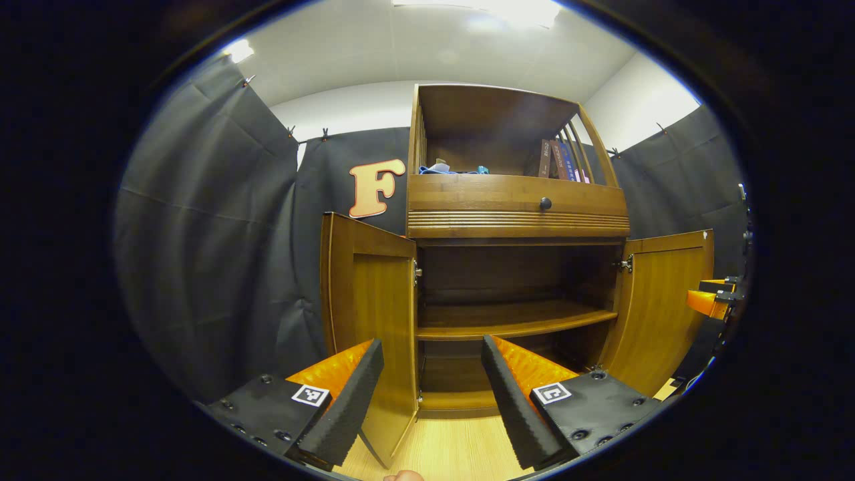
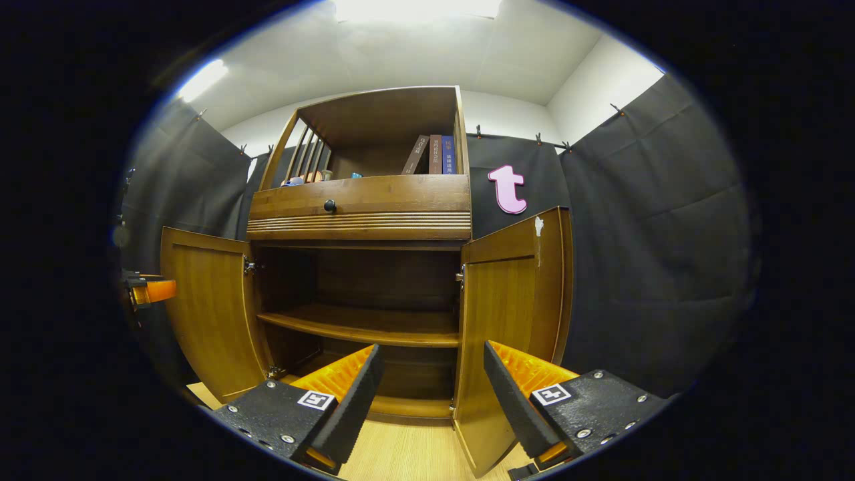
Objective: Open the right door of the double-door shoe cabinet with the right hand, and open the left door with the left hand.
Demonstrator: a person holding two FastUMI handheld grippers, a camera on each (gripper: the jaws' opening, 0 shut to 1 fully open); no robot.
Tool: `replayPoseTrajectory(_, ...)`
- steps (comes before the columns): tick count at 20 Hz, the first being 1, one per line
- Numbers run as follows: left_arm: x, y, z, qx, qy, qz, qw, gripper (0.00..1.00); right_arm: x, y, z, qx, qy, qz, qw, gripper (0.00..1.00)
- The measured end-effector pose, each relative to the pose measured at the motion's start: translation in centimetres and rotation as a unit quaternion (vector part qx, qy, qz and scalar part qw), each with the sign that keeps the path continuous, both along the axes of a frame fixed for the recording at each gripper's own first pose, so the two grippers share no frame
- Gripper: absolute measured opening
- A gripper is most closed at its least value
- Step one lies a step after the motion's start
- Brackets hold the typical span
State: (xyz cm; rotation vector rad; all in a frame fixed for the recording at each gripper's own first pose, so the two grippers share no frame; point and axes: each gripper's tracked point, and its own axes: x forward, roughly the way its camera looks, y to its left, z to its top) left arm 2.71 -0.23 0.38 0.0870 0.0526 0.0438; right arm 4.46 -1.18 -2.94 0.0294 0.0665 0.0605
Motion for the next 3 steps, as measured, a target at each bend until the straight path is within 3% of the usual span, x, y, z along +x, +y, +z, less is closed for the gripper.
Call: replayPoseTrajectory(3,0.2,0.22,-0.34,0.0,0.004,0.003,1.0,0.98,-0.03,-0.18,-0.05,0.003,0.001,-0.004,1.0,0.92)
